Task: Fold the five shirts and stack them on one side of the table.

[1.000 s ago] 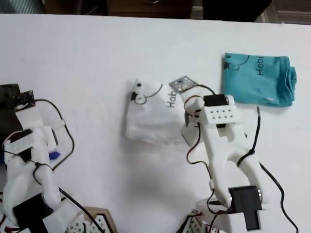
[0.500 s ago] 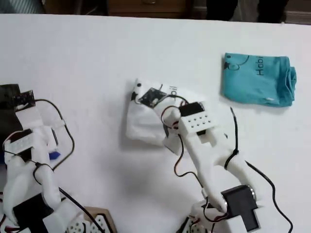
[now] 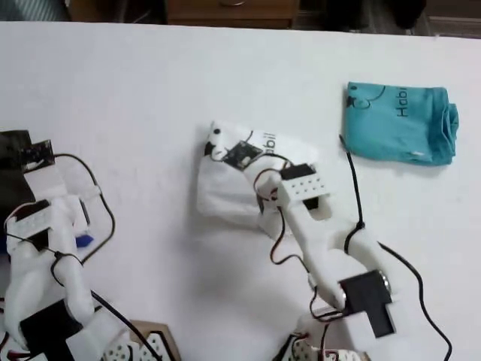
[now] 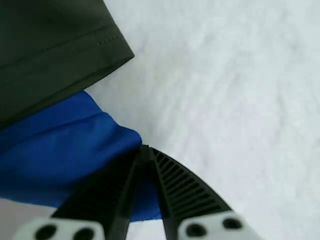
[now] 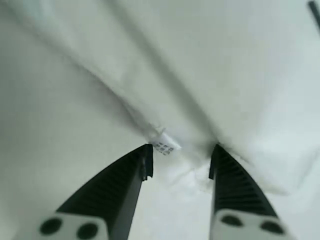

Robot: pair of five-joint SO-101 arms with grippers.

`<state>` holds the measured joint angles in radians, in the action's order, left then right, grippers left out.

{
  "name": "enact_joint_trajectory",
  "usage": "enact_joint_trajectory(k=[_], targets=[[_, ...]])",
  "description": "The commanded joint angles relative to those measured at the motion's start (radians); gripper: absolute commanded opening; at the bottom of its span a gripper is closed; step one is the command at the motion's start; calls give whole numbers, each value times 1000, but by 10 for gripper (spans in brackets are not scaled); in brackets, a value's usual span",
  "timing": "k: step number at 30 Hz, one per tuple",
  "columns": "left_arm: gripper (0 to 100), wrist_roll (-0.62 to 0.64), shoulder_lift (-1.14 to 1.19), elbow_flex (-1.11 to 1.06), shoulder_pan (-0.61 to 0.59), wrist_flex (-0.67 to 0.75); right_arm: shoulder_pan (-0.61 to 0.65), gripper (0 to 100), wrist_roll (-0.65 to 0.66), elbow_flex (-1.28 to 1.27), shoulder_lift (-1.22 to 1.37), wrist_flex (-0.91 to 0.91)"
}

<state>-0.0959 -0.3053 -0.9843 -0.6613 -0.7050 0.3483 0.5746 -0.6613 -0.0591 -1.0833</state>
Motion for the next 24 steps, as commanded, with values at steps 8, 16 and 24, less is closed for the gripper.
enact_joint_trajectory(k=[8, 16, 24], targets=[[27, 14, -2, 16, -2, 17, -21, 18, -5, 117, -122, -131], [27, 14, -2, 16, -2, 17, -21, 19, -3, 104, -223, -216], [27, 14, -2, 16, 5, 17, -21, 56, 5, -68, -222, -105]])
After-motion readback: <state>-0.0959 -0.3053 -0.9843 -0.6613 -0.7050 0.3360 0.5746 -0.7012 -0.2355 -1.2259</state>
